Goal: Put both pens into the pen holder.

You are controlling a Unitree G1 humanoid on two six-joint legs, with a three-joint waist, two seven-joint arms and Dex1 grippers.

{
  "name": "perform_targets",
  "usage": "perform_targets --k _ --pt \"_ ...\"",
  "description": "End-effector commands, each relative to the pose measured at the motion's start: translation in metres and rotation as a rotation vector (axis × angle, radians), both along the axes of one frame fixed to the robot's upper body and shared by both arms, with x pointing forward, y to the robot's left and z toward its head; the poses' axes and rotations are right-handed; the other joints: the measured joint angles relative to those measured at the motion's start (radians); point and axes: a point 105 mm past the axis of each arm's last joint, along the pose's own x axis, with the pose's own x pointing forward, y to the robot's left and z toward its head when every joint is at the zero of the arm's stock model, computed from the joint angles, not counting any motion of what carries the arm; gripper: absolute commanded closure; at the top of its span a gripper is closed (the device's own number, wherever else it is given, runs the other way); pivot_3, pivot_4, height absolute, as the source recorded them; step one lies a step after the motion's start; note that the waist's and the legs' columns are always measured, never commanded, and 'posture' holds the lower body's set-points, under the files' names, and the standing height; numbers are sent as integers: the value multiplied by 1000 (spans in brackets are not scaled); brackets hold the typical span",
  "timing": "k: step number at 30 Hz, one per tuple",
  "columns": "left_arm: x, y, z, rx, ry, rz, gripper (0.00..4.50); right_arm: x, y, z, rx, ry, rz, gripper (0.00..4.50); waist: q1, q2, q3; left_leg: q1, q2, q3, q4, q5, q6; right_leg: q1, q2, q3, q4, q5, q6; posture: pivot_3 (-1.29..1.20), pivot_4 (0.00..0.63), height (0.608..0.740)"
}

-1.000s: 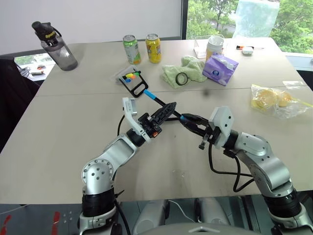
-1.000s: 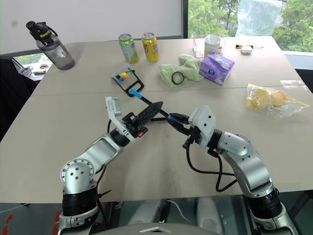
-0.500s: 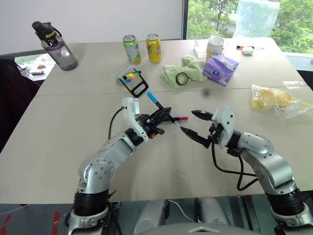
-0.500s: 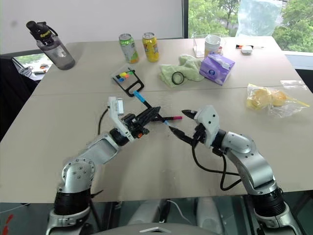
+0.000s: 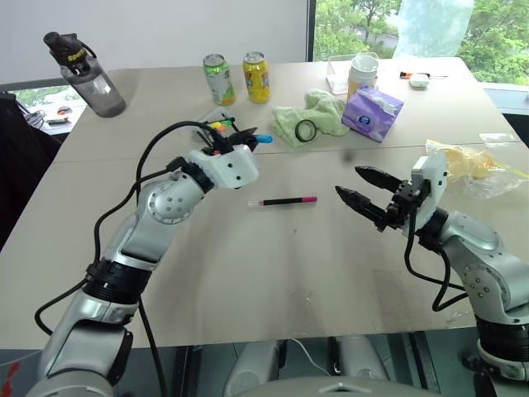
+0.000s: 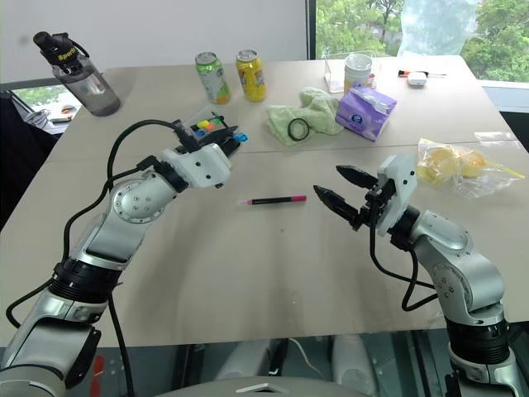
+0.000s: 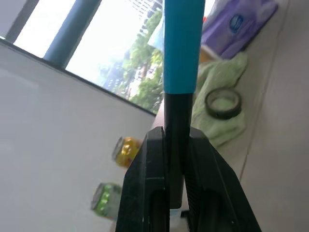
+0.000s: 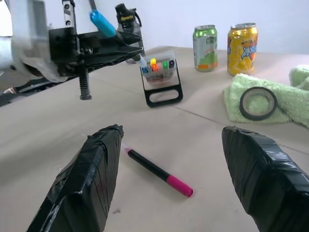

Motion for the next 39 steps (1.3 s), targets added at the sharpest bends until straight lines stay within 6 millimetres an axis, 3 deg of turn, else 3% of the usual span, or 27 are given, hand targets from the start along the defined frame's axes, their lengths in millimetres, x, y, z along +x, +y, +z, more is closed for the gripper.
perform_targets --k 1,7,15,23,33,39 --pt "1 7 18 32 -124 10 4500 -5 1 14 2 -66 6 971 1 0 0 0 0 0 0 0 0 0 0 0 0 0 0 0 150 740" --pt "14 13 18 34 -124 22 4500 0 3 21 4 -101 0 971 1 0 0 0 0 0 1 0 0 0 0 0 1 0 0 0 150 740" --pt "42 36 20 -42 -42 92 4500 2 6 20 0 -101 7 971 -4 0 0 0 0 0 2 0 0 0 0 0 2 0 0 0 150 740" --pt "60 31 24 -59 -41 91 4500 0 16 18 13 -96 29 971 -4 -1 0 -1 0 0 4 0 0 0 0 -1 3 0 0 0 150 740" --pt "74 37 13 -68 -2 129 4500 1 14 18 9 -99 17 971 -23 -1 -1 -1 -1 1 7 0 0 -1 0 0 6 0 1 0 150 740" --pt "80 43 14 -104 7 157 4500 0 13 18 7 -99 15 971 -27 -2 -1 -13 -2 3 19 0 0 -14 0 1 20 1 1 0 150 740"
